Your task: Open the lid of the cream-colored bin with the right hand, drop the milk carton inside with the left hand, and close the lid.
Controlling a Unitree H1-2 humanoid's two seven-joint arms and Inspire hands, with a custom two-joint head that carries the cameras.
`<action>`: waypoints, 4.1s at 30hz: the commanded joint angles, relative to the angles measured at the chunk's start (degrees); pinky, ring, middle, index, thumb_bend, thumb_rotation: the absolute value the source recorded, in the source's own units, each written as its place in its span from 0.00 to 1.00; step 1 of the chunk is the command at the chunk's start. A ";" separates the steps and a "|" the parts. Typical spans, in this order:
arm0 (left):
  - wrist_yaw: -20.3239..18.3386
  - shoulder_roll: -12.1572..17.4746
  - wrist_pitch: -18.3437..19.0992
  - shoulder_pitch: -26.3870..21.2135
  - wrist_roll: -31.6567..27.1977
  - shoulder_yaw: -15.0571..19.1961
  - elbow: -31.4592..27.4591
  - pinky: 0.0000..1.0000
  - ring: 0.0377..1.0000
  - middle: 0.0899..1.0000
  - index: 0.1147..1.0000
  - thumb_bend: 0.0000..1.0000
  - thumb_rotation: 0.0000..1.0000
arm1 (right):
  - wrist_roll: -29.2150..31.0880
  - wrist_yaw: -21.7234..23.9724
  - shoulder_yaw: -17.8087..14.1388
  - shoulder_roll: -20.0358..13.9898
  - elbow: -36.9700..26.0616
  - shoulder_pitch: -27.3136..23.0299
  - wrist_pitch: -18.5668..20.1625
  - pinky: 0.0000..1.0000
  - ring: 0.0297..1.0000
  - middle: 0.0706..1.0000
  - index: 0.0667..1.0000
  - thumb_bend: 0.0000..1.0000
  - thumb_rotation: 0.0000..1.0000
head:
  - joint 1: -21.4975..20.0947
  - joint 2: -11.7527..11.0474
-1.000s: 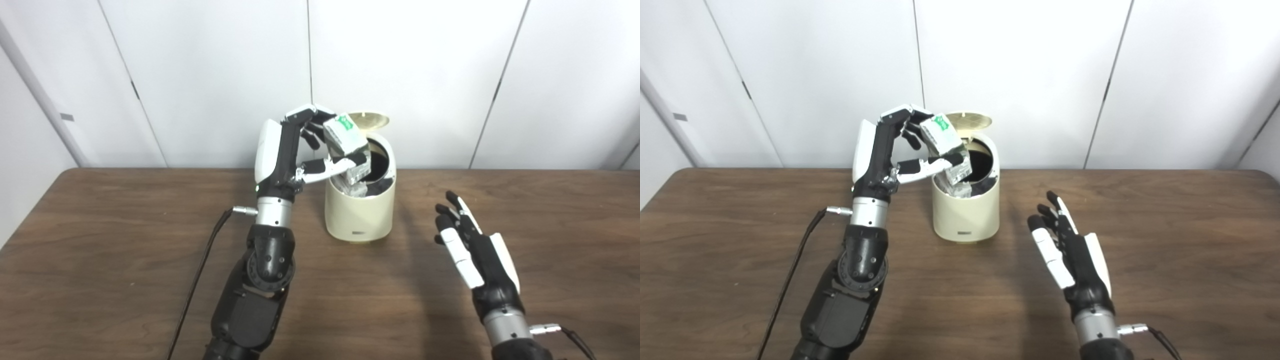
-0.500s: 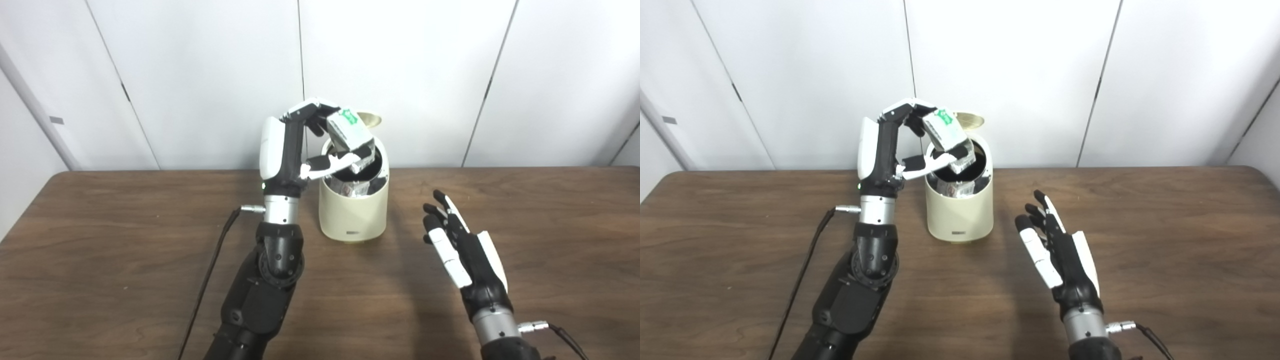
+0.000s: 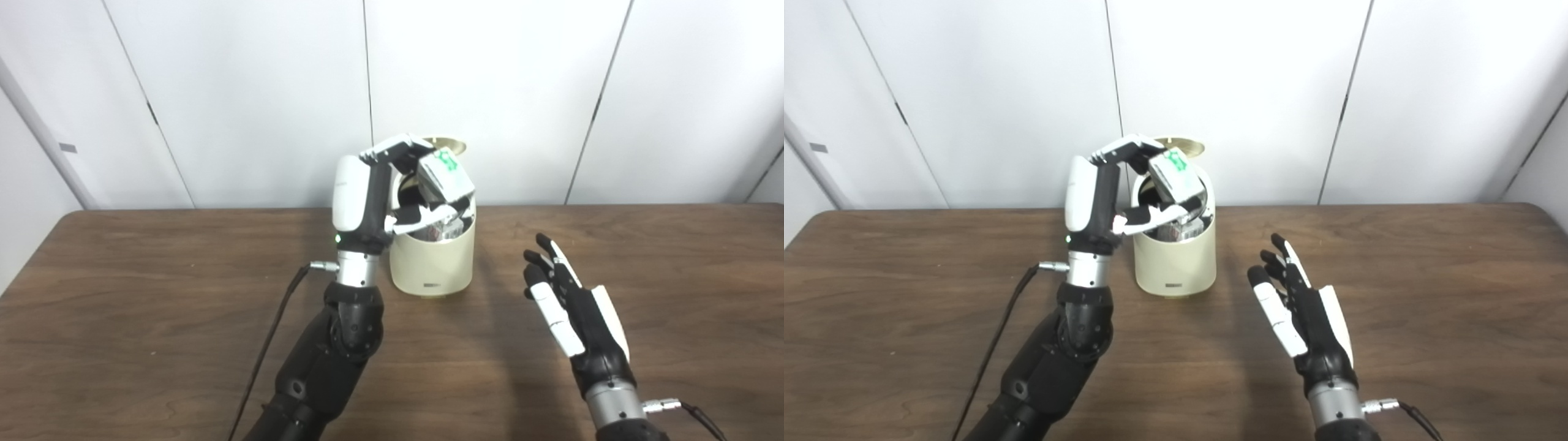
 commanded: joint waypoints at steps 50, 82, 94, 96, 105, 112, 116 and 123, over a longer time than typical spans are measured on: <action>5.54 3.99 0.57 -5.27 2.17 -1.18 6.34 0.36 0.37 0.44 0.49 0.49 0.00 | -0.55 1.62 -0.70 0.53 -2.66 -1.00 -0.49 0.76 0.87 0.87 0.92 0.52 0.93 | 1.01 0.65; 0.76 2.24 -0.11 -2.14 2.71 4.34 0.60 0.38 0.43 0.57 0.58 0.95 0.09 | 0.21 1.91 -1.72 -0.08 -1.23 -1.33 -0.71 0.75 0.84 0.84 0.90 0.51 0.86 | 2.10 0.33; -14.37 -1.16 13.15 8.48 -11.93 12.84 -22.76 0.33 0.41 0.44 0.44 0.52 0.01 | 1.45 1.36 -3.51 -0.80 -0.17 -4.05 -1.26 0.75 0.84 0.84 0.91 0.48 0.85 | 2.74 0.27; -16.00 -1.02 15.10 9.63 -12.98 14.00 -24.95 0.34 0.41 0.42 0.45 0.52 0.00 | 1.65 1.32 -3.82 -1.24 0.40 -4.93 -1.60 0.75 0.84 0.84 0.90 0.48 0.85 | 2.89 0.13; -24.48 0.22 25.97 15.89 -18.84 17.95 -33.11 0.37 0.41 0.42 0.45 0.51 0.00 | 3.27 0.52 -4.99 -4.47 7.95 -13.01 -7.00 0.73 0.84 0.85 0.87 0.48 0.81 | 2.72 -0.05; -32.42 2.49 32.02 22.37 -25.95 19.30 -37.00 0.49 0.52 0.56 0.54 0.49 0.34 | -0.33 1.37 -1.70 -8.79 13.21 -21.77 -8.71 0.74 0.85 0.89 0.90 0.51 0.85 | 2.64 -0.78; -35.95 4.05 31.99 25.52 -29.09 19.39 -37.26 0.61 0.66 0.69 0.71 0.45 0.62 | -2.77 2.21 0.71 -10.85 16.32 -26.64 -8.09 0.83 0.90 0.94 0.92 0.51 0.88 | 2.62 -1.24; -37.61 3.12 32.01 29.87 -33.33 20.35 -37.49 0.69 0.74 0.78 0.79 0.47 0.67 | -5.48 2.56 3.46 -13.01 23.00 -32.97 -10.75 0.80 0.89 0.94 0.92 0.52 0.93 | 1.68 -2.36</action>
